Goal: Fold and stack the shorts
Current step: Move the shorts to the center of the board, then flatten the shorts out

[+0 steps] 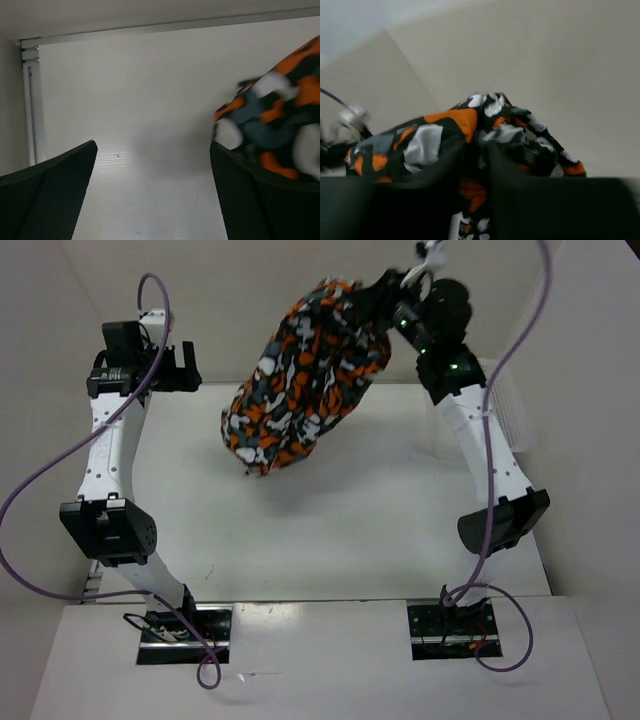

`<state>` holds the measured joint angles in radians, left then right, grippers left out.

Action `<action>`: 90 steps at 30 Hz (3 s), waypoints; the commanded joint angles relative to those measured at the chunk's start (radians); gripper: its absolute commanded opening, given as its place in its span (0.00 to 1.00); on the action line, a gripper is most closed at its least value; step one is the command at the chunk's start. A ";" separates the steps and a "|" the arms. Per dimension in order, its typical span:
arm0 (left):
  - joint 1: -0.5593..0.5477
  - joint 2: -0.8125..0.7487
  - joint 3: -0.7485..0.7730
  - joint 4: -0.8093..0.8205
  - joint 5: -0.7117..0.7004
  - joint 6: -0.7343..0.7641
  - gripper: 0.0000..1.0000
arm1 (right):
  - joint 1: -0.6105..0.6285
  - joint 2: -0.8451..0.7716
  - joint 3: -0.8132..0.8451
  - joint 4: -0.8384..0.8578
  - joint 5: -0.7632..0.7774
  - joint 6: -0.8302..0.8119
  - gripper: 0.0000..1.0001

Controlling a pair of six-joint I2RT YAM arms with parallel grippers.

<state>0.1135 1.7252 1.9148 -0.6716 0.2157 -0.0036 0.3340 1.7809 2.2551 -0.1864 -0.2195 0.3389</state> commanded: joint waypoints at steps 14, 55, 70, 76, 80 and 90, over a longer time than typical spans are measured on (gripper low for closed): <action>-0.239 -0.127 -0.565 -0.054 -0.206 0.004 1.00 | -0.043 -0.163 -0.913 -0.051 0.054 -0.064 1.00; -0.040 0.390 -0.313 0.147 -0.253 0.004 0.56 | -0.024 0.456 -0.591 -0.059 0.207 -0.040 0.26; -0.040 0.603 0.508 0.123 -0.303 0.004 0.06 | -0.090 -0.075 -1.112 -0.317 -0.158 -0.390 0.00; -0.093 0.791 0.923 -0.077 -0.280 0.004 1.00 | -0.090 -0.144 -1.160 -0.335 -0.172 -0.449 0.00; -0.069 0.607 0.720 -0.172 -0.216 0.004 1.00 | -0.090 -0.155 -1.160 -0.324 -0.204 -0.460 0.00; -0.147 -0.131 -0.552 -0.181 -0.108 0.004 1.00 | -0.090 -0.202 -1.210 -0.282 -0.282 -0.414 0.00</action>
<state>0.0475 1.7287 1.5482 -0.7784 0.0372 -0.0044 0.2424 1.6485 1.0748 -0.4915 -0.4465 -0.0921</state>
